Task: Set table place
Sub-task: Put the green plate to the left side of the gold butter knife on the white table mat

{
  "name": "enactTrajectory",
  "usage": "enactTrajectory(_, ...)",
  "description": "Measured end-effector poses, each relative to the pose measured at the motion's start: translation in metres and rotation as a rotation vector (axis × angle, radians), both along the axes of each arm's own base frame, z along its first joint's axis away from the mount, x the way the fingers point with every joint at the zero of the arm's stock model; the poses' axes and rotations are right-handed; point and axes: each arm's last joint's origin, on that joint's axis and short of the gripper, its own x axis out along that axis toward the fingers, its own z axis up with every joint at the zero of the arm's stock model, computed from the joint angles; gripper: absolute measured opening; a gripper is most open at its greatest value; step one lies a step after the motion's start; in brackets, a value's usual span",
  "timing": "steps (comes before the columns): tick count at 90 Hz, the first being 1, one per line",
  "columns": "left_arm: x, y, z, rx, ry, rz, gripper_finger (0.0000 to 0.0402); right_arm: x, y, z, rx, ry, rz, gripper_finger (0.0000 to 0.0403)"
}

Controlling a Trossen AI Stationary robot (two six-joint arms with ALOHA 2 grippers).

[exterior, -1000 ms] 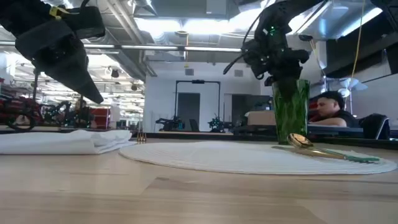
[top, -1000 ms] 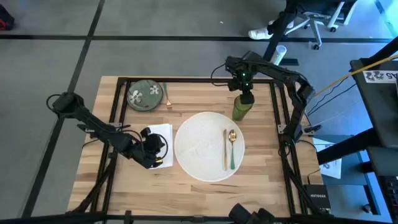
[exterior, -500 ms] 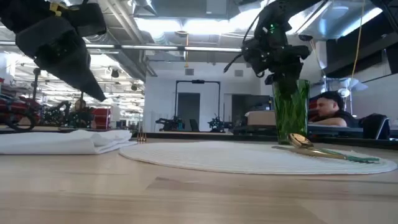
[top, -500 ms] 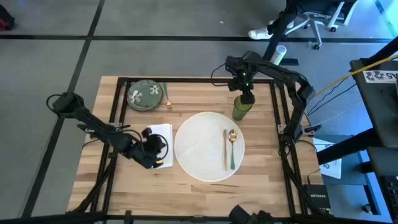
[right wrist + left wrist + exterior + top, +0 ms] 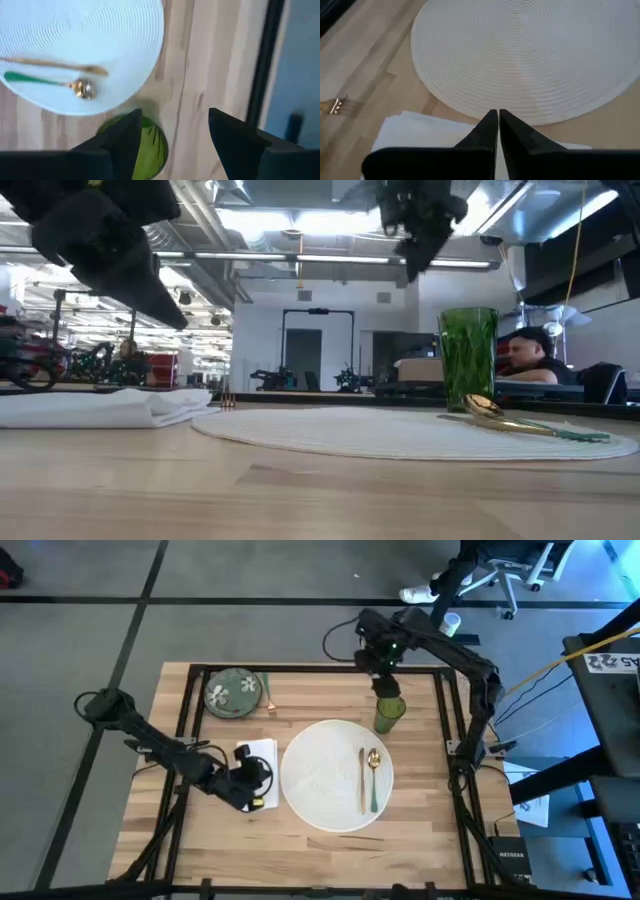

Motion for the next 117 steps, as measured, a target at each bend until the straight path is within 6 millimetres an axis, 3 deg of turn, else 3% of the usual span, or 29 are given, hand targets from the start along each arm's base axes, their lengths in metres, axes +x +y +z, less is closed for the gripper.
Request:
enactTrajectory(21,0.017,0.047,0.020,0.041,0.094,0.192,0.0000,0.021,0.022,0.009,-0.070,-0.099,0.106,0.0214)
enactTrajectory(38,0.022,0.091,0.030,0.060,0.235,0.230,0.0000,0.040,0.043,0.006,-0.122,-0.128,0.190,0.0214)
enactTrajectory(64,0.003,0.143,0.024,0.026,0.493,0.292,0.0000,0.060,0.068,-0.014,-0.152,-0.143,0.339,0.0214)
enactTrajectory(81,-0.008,0.161,0.022,-0.002,0.565,0.367,0.0000,0.068,0.073,-0.026,-0.201,-0.144,0.344,0.0214)
enactTrajectory(94,-0.010,0.164,0.018,-0.073,0.617,0.278,0.0000,0.069,0.074,-0.030,-0.213,-0.134,0.344,0.0214)
enactTrajectory(106,-0.010,0.164,0.009,-0.096,0.716,0.247,0.0005,0.069,0.074,-0.031,-0.213,-0.130,0.344,0.0214)
enactTrajectory(117,-0.006,0.165,-0.007,-0.112,0.823,0.243,0.0034,0.069,0.073,-0.031,-0.215,-0.130,0.345,0.0214)
